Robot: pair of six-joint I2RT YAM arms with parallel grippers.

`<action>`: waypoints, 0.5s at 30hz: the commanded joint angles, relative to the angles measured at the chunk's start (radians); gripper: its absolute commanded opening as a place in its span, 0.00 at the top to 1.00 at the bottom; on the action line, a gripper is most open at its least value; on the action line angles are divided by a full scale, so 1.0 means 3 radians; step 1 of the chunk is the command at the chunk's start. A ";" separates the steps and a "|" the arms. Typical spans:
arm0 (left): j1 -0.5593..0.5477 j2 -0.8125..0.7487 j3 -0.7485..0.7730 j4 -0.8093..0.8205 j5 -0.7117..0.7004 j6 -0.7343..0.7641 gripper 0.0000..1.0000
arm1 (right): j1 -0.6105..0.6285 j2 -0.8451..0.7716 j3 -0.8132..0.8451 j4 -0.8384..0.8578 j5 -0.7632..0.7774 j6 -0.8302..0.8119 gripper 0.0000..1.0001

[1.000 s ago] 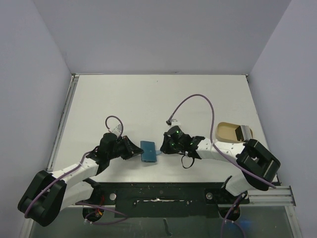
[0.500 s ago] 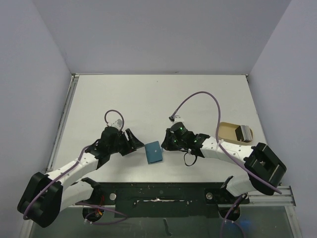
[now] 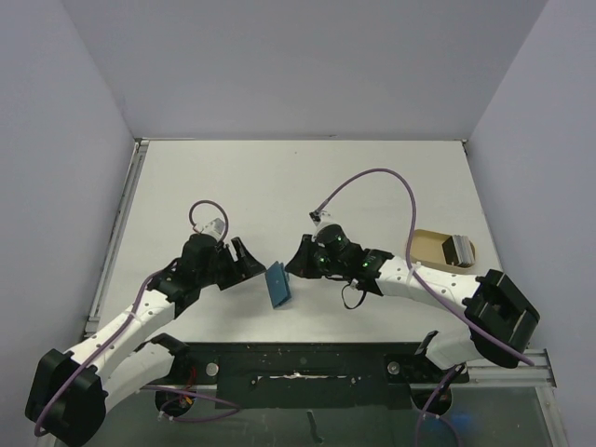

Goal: Put the credit cards into the card holder
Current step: Open the card holder at the center of the board.

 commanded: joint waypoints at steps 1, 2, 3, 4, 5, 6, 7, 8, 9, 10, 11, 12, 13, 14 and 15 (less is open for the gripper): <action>0.0016 -0.0058 0.0073 0.0066 0.0324 0.0088 0.32 | 0.0026 -0.0029 0.0075 0.0491 -0.0161 0.0218 1.00; 0.0014 -0.0089 0.0049 0.0108 0.0374 0.0054 0.32 | 0.0025 -0.0022 0.0063 0.0554 -0.0182 0.0245 1.00; 0.0009 -0.0123 0.0035 0.0125 0.0405 0.0024 0.32 | 0.0023 -0.0011 0.0058 0.0578 -0.0201 0.0265 1.00; 0.0009 -0.0161 0.0022 0.0132 0.0421 0.0005 0.31 | 0.0024 0.0005 0.0068 0.0592 -0.0216 0.0269 1.00; 0.0009 -0.0204 0.0015 0.0140 0.0429 -0.0005 0.31 | 0.0028 0.0026 0.0084 0.0587 -0.0233 0.0266 1.00; 0.0012 -0.0227 0.0000 0.0158 0.0434 -0.0003 0.31 | 0.0024 0.0046 0.0109 0.0576 -0.0254 0.0269 1.00; 0.0011 -0.0244 -0.0032 0.0204 0.0462 -0.0007 0.31 | 0.0029 0.0062 0.0115 0.0588 -0.0279 0.0270 1.00; 0.0013 -0.0255 -0.0057 0.0259 0.0491 -0.0023 0.31 | 0.0030 0.0064 0.0117 0.0611 -0.0289 0.0270 1.00; 0.0014 -0.0253 -0.0082 0.0309 0.0512 -0.0030 0.31 | 0.0030 0.0061 0.0116 0.0622 -0.0277 0.0274 1.00; 0.0014 -0.0234 -0.0096 0.0340 0.0527 -0.0031 0.31 | 0.0030 0.0058 0.0118 0.0610 -0.0247 0.0275 1.00; 0.0014 -0.0211 -0.0102 0.0347 0.0516 -0.0021 0.31 | 0.0026 0.0059 0.0131 0.0577 -0.0208 0.0272 1.00; 0.0014 -0.0174 -0.0101 0.0321 0.0484 -0.0009 0.31 | 0.0023 0.0065 0.0153 0.0499 -0.0149 0.0255 1.00; 0.0014 -0.0136 -0.0090 0.0280 0.0426 0.0009 0.31 | 0.0016 0.0073 0.0182 0.0397 -0.0091 0.0244 1.00; 0.0014 -0.0102 -0.0077 0.0229 0.0371 0.0022 0.31 | 0.0007 0.0080 0.0199 0.0309 -0.0016 0.0235 1.00; 0.0014 -0.0068 -0.0073 0.0197 0.0332 0.0037 0.31 | 0.0000 0.0083 0.0198 0.0257 0.0025 0.0229 1.00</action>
